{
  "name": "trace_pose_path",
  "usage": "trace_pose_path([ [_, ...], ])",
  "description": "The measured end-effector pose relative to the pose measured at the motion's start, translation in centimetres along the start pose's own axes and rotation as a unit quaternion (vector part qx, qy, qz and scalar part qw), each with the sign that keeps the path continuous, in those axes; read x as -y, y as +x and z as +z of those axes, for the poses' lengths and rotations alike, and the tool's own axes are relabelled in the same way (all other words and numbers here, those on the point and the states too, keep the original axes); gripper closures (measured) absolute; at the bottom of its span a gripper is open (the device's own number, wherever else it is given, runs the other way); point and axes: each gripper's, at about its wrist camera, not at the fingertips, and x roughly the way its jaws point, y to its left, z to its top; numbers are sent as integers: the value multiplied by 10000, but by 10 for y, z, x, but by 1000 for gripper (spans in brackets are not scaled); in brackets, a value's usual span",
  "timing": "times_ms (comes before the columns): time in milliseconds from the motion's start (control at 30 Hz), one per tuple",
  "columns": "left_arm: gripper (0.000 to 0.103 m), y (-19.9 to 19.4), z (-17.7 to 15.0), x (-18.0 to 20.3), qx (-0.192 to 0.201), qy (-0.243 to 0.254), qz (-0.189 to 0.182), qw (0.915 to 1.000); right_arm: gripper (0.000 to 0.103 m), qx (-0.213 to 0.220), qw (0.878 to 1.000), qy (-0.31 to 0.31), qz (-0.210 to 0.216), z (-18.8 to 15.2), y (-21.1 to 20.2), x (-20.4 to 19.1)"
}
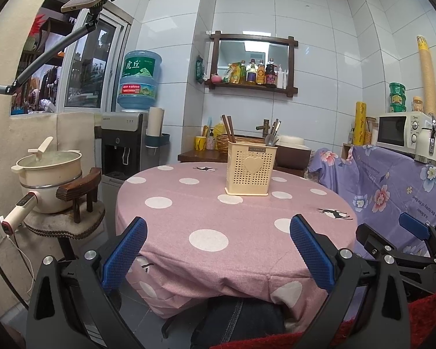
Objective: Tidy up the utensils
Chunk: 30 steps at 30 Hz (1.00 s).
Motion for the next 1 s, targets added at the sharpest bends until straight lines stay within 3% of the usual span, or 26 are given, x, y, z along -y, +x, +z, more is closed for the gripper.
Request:
trace_pose_path([
  [1000, 5, 0, -2, -3, -20, -1, -2, 10000, 6, -19, 10000, 2, -4, 0, 0, -1],
])
